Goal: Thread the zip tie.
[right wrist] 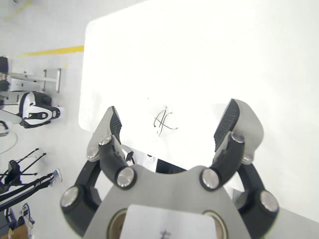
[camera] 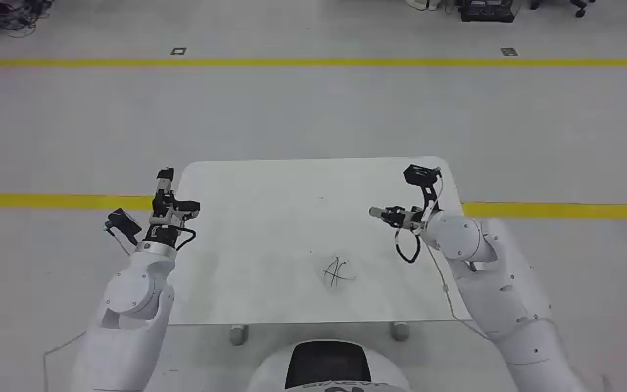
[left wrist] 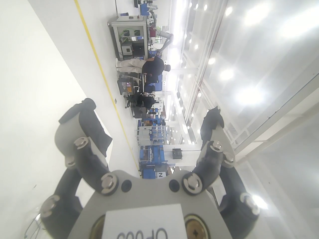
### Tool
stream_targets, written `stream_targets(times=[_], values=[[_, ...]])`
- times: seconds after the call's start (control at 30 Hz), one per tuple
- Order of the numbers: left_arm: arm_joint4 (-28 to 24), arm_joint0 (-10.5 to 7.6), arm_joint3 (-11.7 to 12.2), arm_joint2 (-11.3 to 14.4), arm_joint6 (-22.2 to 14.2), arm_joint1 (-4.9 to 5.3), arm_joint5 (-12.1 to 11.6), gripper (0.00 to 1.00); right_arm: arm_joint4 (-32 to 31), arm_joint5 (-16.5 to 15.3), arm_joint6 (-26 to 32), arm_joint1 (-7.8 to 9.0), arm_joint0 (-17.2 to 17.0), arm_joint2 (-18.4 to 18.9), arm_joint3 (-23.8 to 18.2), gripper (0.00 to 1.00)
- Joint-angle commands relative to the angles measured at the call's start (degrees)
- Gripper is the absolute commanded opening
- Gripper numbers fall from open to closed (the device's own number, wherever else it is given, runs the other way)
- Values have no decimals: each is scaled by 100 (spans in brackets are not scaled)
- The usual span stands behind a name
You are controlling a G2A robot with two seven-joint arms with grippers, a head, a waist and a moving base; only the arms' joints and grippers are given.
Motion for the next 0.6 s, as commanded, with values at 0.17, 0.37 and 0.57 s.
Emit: stream_targets(times=[0.17, 0.37, 0.57], values=[[0, 0, 0, 0, 0, 0, 0, 100, -50, 0, 76, -29, -14, 32, 5, 100], [0, 0, 0, 0, 0, 0, 0, 100, -83, -74, 131, -29, -11, -36, -63, 100], [0, 0, 0, 0, 0, 0, 0, 100, -892, 0, 913, -52, 163, -510, -524, 100]])
